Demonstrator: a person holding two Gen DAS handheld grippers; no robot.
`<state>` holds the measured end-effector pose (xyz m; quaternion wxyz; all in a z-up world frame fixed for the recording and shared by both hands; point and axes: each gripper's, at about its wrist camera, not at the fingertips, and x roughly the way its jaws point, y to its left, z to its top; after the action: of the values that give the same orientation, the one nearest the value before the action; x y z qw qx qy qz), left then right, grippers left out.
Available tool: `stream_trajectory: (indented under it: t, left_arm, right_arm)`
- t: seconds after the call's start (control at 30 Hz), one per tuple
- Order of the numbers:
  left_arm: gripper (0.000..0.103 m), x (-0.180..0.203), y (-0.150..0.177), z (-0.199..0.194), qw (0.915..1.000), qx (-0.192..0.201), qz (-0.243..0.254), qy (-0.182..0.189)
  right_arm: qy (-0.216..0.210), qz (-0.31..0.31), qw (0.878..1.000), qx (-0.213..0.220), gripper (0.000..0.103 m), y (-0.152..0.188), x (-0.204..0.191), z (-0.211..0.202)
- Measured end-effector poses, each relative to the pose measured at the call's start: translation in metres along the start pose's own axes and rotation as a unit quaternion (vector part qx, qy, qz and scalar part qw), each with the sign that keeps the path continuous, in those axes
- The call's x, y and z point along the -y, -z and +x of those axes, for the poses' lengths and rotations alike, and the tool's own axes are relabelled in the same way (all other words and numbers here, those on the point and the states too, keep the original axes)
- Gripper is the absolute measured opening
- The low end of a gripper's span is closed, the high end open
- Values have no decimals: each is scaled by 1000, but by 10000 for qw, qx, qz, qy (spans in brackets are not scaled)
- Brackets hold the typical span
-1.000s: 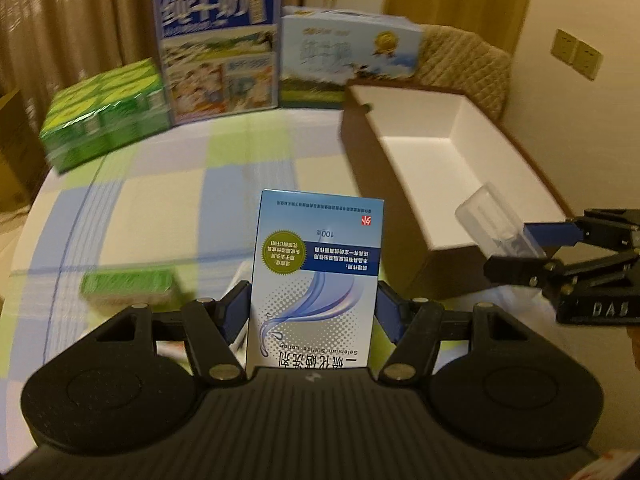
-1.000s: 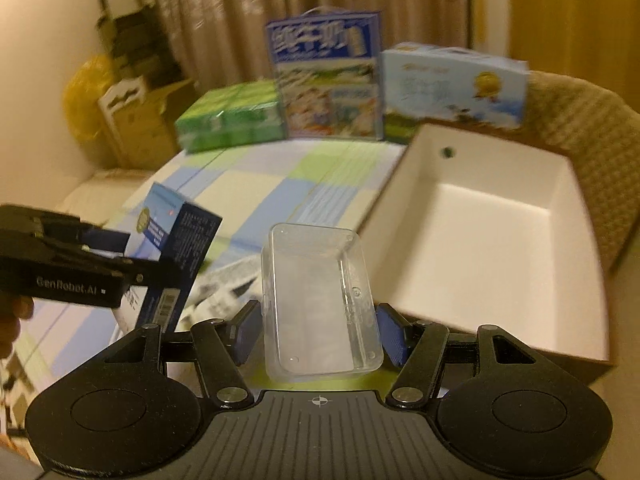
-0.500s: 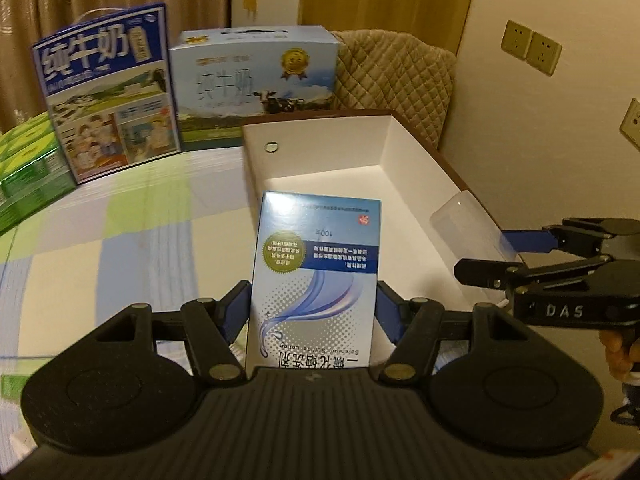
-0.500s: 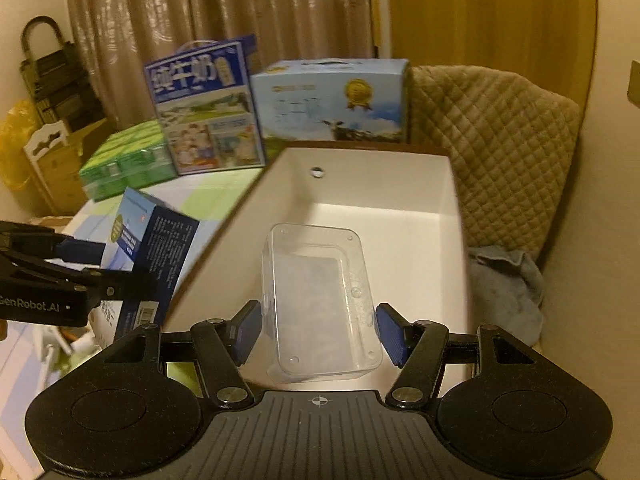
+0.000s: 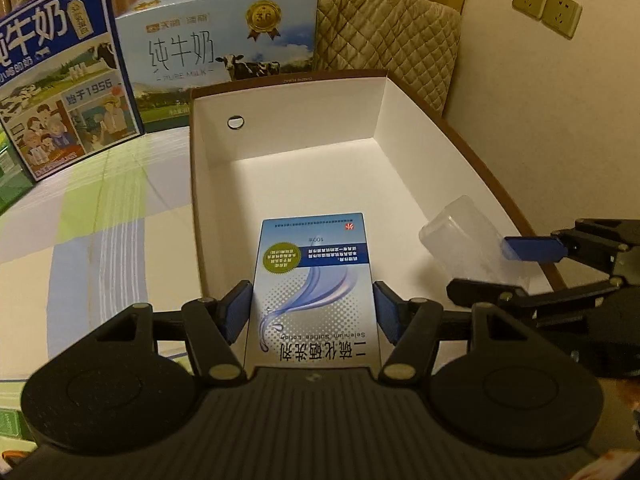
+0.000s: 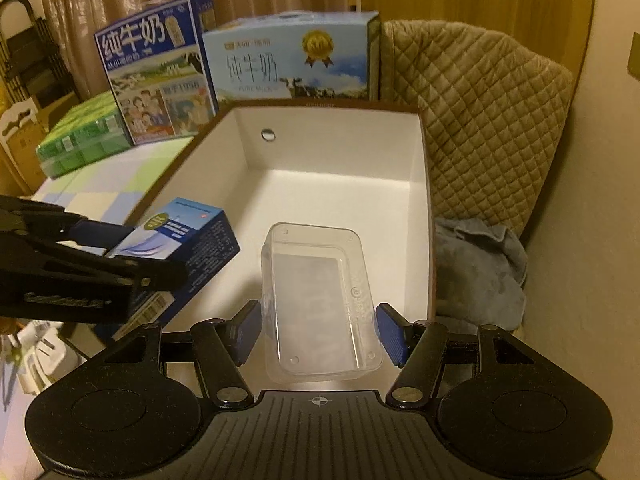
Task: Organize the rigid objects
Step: 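Lower the medicine box into the box with the left tool while the right tool releases the tray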
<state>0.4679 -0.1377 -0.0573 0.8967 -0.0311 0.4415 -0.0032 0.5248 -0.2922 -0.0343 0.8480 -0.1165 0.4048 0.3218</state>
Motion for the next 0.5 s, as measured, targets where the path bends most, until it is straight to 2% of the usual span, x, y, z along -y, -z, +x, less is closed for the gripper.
stream_trajectory:
  t: [0.33, 0.5]
  left_arm:
    - [62, 5, 5, 27, 9993, -364, 62, -98]
    - [65, 5, 5, 26, 9993, -352, 124, -67]
  right_arm:
    - [208, -307, 9991, -200, 60, 0, -4, 17]
    - [281, -316, 9989, -213, 59, 1, -1, 21]
